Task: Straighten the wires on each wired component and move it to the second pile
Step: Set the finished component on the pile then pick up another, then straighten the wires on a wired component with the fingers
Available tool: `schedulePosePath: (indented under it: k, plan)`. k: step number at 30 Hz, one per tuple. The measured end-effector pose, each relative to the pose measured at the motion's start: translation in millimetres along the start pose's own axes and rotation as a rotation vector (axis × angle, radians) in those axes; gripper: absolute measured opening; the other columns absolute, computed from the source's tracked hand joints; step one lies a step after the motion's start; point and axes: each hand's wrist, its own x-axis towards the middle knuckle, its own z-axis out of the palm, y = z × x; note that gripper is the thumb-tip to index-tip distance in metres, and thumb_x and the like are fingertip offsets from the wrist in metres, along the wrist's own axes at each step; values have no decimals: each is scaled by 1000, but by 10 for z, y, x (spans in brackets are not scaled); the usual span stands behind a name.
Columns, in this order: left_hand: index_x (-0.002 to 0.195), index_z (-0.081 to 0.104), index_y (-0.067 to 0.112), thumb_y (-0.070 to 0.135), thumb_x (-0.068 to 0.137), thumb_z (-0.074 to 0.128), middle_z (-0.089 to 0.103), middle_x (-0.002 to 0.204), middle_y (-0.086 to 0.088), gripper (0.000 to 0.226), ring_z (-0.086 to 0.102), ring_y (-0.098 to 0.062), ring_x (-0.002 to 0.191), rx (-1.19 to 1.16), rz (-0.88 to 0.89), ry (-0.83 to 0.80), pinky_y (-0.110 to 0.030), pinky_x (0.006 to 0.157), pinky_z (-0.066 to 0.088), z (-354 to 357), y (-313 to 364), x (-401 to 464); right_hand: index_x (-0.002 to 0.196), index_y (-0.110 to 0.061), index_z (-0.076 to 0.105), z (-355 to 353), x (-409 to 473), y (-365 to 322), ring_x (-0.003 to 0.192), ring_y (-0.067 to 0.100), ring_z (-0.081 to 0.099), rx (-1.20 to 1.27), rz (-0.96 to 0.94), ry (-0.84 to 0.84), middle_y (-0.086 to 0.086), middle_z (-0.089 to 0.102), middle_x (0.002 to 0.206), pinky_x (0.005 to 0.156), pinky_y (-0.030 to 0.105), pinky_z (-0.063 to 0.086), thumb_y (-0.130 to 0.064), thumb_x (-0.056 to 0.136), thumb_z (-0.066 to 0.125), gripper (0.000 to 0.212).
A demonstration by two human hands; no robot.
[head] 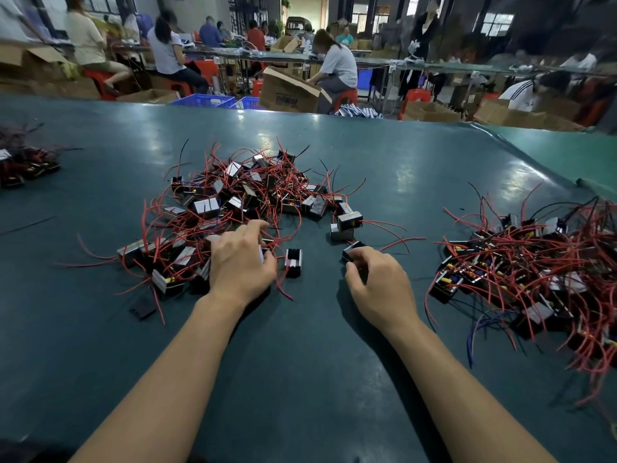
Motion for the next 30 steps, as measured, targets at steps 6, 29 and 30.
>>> schedulePosePath:
  k: [6,29,30]
  plan:
    - [123,63,17,23,86,62,64,108,-6,38,57,-30,102,46,-10,-27,-43,98,37,8,4,26,106,-20,68,-49,18,19,91,18,61,161,47,21,-7,67,90,85,38,50,-19,92,59,17]
    - [138,40,1,5,78,74,47,139,-19,69,48,-30,131,-527,657,93,-51,103,44,49,469,-262,103,-11,65,-85,21,-188,67,14,69,1169,304,-258,5,73,78,53,25,54,-4,91,62,14]
    - [136,44,-1,8,80,74,49,137,-16,64,52,-31,126,-504,615,135,-52,100,46,37,439,-245,100,-9,65,-95,31,-184,63,16,69,1220,348,-238,8,73,77,52,25,55,-5,90,62,11]
